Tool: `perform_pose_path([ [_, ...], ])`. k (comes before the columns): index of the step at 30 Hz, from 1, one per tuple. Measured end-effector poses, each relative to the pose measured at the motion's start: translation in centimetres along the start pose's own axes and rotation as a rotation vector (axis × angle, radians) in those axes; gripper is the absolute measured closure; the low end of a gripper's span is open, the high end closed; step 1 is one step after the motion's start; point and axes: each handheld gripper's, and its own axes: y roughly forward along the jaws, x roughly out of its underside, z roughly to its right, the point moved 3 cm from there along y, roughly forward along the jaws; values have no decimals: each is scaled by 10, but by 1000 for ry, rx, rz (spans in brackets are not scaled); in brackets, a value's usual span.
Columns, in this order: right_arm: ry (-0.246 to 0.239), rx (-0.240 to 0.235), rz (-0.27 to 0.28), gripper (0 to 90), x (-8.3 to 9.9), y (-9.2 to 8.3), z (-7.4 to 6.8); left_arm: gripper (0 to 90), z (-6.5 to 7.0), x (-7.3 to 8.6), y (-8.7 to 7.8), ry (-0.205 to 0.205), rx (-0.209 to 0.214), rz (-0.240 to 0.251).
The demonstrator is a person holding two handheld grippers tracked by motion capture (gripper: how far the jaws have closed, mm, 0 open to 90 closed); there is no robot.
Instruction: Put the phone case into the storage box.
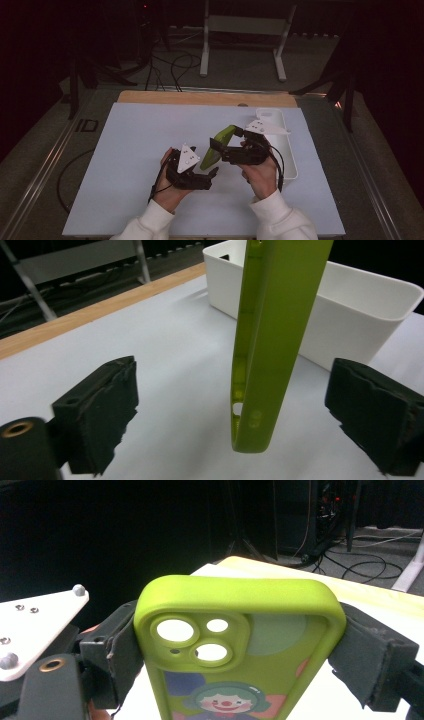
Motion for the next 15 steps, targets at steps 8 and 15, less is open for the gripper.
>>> perform_pose_path([
  [8,-2,-1,2,155,-2,-1,-1,4,-3,-1,-4,-2,18,5],
  [15,-3,2,6,155,-2,-2,0,1,-10,-2,-14,22,0,30],
])
